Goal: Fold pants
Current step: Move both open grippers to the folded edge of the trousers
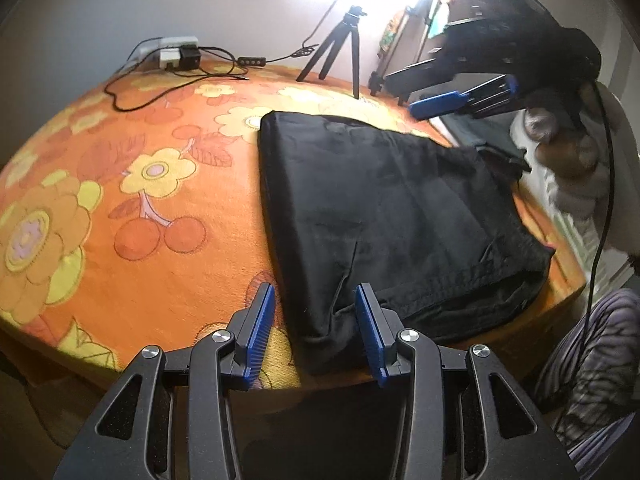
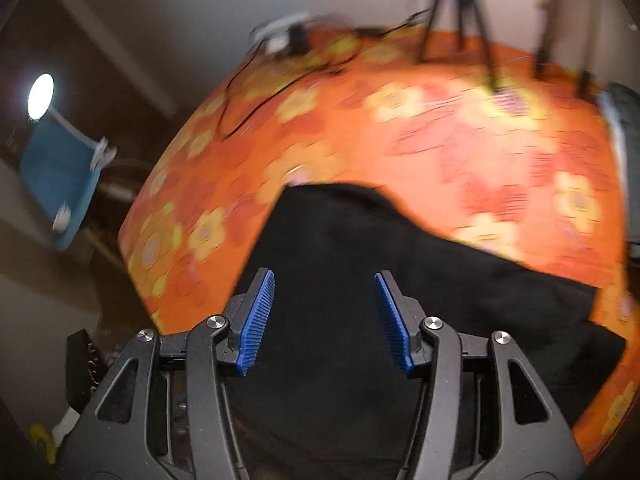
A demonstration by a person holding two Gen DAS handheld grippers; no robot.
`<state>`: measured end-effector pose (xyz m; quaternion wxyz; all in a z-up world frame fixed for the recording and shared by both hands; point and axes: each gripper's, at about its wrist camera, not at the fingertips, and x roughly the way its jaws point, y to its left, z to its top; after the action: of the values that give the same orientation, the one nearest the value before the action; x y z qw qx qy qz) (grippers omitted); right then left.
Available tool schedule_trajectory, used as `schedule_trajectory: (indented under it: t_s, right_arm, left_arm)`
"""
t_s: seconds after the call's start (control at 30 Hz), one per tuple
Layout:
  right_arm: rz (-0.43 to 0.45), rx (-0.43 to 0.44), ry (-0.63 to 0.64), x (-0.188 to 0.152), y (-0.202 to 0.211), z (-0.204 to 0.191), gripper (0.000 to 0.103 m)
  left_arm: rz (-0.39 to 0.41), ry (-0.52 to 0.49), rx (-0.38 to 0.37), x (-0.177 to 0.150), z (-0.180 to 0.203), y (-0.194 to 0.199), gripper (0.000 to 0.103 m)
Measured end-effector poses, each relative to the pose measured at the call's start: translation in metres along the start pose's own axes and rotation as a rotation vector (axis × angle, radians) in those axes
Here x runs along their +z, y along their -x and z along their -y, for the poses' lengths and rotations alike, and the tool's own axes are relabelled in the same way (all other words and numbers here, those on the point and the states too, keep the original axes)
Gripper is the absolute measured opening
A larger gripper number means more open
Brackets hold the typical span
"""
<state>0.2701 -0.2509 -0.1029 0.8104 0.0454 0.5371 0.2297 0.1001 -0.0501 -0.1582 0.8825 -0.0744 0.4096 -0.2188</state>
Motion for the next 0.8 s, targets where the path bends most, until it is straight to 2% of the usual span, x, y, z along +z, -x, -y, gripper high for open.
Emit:
schedule_trajectory:
  t_s: [0.07,0.2,0.33,0.43,0.53,0.73,0.77,0.8]
  right_arm:
    - [-0.060,0.017,0.011,0.006,-0.020,-0.020,0.055]
    - [-0.153,-0.005,0.041,0.015,-0.061,-0.052,0.055]
    - [-0.219,-0.071,0.085,0.022,-0.093,-0.075,0.054]
    - [-0.265,-0.172,0.115,0.024,-0.113,-0.087,0.054]
    - [-0.296,-0.255,0.145,0.025,-0.125,-0.094,0.054]
    - [-0.343,-0.363,0.192,0.022,-0.145,-0.107,0.054]
    - [-0.329,-0.367,0.191,0.022,-0.145,-0.108,0.052]
    - [-0.332,-0.357,0.183,0.022,-0.145,-0.109,0.045]
  left_arm:
    - [0.006,0.026,-0.018,0.000,-0.003,0.001,0.040]
    - [0.011,0.067,-0.068,-0.001,-0.006,0.001,0.040]
    - [0.026,0.090,-0.101,-0.002,-0.009,0.002,0.040]
    - [0.033,0.115,-0.127,-0.002,-0.013,0.003,0.040]
    - [0.040,0.123,-0.146,-0.002,-0.013,0.003,0.040]
    - [0.047,0.113,-0.152,-0.001,-0.010,0.004,0.040]
    - [0.047,0.116,-0.153,-0.001,-0.011,0.003,0.040]
    - [0.046,0.119,-0.151,-0.001,-0.011,0.004,0.040]
